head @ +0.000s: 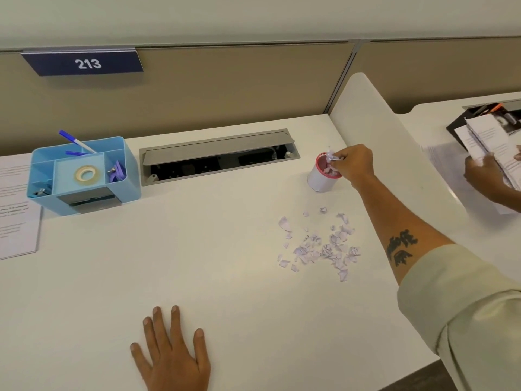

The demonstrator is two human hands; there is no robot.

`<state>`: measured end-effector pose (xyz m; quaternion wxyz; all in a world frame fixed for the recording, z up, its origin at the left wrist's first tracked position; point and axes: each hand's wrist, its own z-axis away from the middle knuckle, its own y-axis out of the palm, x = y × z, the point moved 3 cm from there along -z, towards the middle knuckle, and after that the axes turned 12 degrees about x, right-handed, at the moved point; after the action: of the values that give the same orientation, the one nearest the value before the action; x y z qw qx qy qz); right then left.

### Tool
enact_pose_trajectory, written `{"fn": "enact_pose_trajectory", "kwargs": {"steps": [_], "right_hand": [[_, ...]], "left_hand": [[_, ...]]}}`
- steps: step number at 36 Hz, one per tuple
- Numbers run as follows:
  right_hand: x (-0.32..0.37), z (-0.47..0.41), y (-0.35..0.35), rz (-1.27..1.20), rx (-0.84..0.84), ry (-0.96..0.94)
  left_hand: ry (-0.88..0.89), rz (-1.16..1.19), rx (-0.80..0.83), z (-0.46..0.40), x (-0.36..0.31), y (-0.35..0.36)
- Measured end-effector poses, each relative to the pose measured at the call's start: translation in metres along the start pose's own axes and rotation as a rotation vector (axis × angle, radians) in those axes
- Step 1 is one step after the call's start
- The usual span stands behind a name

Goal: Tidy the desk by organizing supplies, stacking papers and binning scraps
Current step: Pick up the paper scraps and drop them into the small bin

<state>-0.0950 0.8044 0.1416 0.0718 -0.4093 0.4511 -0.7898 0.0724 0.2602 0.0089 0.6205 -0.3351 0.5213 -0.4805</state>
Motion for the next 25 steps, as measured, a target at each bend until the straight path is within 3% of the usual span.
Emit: {"fn": "enact_pose_trajectory", "kwargs": {"steps": [5, 11, 25], "right_hand": [[0.008, 0.002, 0.003, 0.094, 0.078, -0.002], [0.016, 0.004, -0.001, 0.189, 0.053, -0.039], [0.014, 0.026, -0.01, 0.062, -0.017, -0.131]], "left_hand": [[-0.003, -0.004, -0.009, 0.0, 0.0, 0.001], [-0.004, 0.002, -0.011, 0.0, 0.0, 0.002], [0.005, 0.0, 0.022, 0.001, 0.002, 0.0]]}}
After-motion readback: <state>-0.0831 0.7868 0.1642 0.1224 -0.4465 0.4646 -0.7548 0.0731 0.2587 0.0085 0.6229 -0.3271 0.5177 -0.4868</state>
